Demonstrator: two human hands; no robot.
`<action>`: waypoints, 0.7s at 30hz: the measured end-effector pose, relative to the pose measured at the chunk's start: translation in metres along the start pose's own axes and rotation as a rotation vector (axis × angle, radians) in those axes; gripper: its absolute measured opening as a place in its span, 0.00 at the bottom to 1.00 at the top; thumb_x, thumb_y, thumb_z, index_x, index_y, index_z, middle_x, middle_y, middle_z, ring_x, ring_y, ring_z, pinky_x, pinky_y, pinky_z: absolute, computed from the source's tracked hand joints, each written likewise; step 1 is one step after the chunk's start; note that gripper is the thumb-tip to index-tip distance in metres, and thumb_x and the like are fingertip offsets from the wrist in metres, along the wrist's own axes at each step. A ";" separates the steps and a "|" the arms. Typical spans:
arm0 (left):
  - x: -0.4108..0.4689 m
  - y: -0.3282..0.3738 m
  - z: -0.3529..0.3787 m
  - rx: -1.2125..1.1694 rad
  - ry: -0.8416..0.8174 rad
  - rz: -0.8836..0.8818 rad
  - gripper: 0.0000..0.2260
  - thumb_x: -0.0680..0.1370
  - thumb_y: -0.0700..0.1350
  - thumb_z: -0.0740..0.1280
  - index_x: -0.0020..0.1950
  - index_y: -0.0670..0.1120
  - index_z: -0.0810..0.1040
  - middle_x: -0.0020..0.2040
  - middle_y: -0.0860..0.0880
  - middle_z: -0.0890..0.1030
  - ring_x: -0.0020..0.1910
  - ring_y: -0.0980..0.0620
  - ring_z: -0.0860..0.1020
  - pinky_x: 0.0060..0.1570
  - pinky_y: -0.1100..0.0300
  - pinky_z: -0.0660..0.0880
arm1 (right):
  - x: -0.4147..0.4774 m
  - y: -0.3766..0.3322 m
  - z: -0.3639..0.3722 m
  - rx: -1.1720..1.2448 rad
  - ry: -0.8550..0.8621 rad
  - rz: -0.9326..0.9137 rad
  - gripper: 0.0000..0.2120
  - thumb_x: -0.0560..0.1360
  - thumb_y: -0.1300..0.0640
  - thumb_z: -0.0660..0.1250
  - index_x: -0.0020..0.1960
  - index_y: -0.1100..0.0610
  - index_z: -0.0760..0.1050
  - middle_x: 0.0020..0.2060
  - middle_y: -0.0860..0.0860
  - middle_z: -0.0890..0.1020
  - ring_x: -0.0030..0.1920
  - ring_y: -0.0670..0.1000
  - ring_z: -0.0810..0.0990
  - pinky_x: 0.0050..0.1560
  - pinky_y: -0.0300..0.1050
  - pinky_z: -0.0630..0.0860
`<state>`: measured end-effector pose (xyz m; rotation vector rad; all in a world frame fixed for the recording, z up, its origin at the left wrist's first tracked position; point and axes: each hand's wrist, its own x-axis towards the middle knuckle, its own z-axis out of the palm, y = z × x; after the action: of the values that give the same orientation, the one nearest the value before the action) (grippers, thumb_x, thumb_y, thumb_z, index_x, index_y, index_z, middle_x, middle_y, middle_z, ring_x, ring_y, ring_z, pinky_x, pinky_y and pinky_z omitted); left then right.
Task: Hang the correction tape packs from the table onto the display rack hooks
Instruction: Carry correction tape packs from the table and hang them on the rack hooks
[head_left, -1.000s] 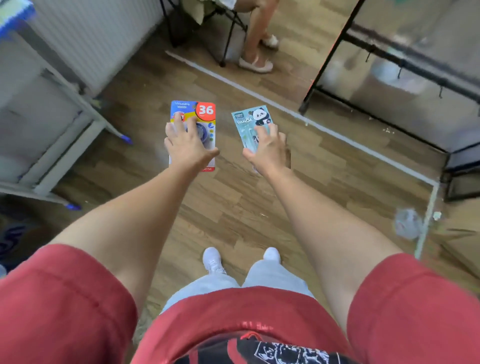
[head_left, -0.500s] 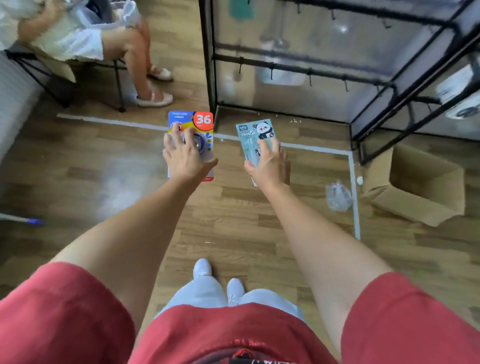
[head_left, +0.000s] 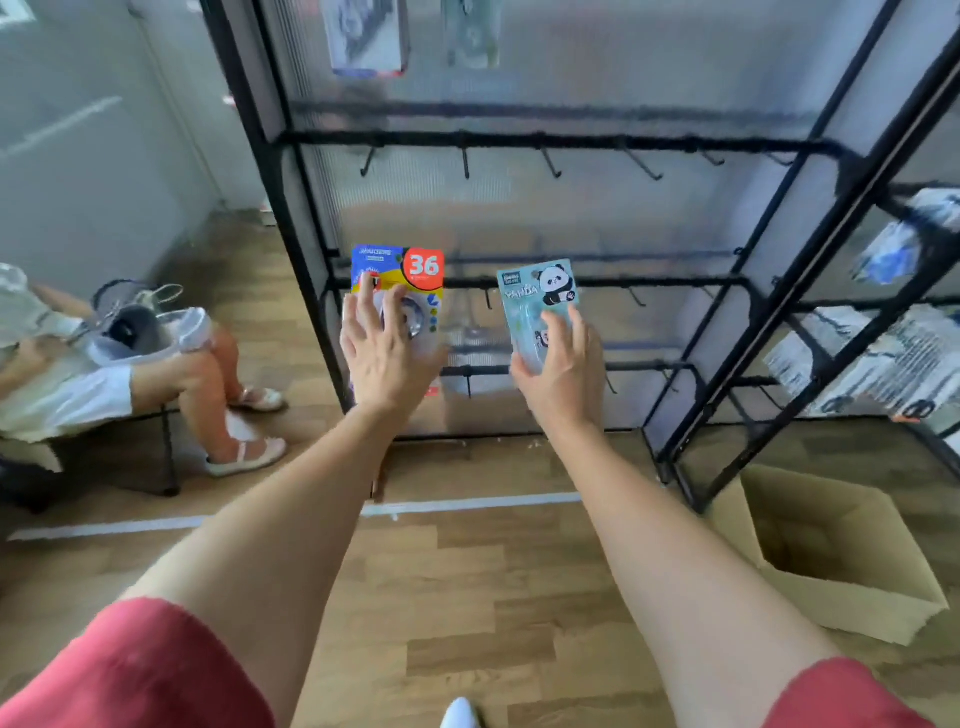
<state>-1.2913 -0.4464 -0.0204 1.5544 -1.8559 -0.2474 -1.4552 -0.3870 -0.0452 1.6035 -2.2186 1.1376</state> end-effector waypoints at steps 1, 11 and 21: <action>0.021 0.008 0.001 -0.009 0.010 0.019 0.34 0.69 0.50 0.73 0.72 0.47 0.65 0.78 0.45 0.52 0.76 0.41 0.49 0.72 0.48 0.50 | 0.024 -0.003 0.001 0.011 0.030 -0.017 0.25 0.67 0.56 0.74 0.62 0.62 0.74 0.64 0.64 0.73 0.60 0.67 0.73 0.53 0.62 0.76; 0.184 0.063 -0.016 -0.044 0.257 0.100 0.36 0.68 0.46 0.75 0.73 0.48 0.64 0.78 0.45 0.50 0.76 0.43 0.47 0.73 0.50 0.46 | 0.209 -0.023 0.012 0.101 0.236 -0.188 0.25 0.70 0.53 0.73 0.64 0.61 0.73 0.65 0.63 0.72 0.64 0.66 0.71 0.57 0.62 0.74; 0.289 0.076 -0.056 0.026 0.445 0.130 0.37 0.70 0.51 0.75 0.75 0.49 0.61 0.78 0.45 0.49 0.77 0.43 0.44 0.73 0.47 0.46 | 0.296 -0.043 0.041 0.215 0.233 -0.324 0.26 0.70 0.53 0.74 0.64 0.62 0.73 0.67 0.63 0.71 0.65 0.66 0.71 0.60 0.61 0.72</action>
<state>-1.3296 -0.6776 0.1734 1.3642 -1.5995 0.1725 -1.5262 -0.6377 0.1075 1.7266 -1.6680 1.4152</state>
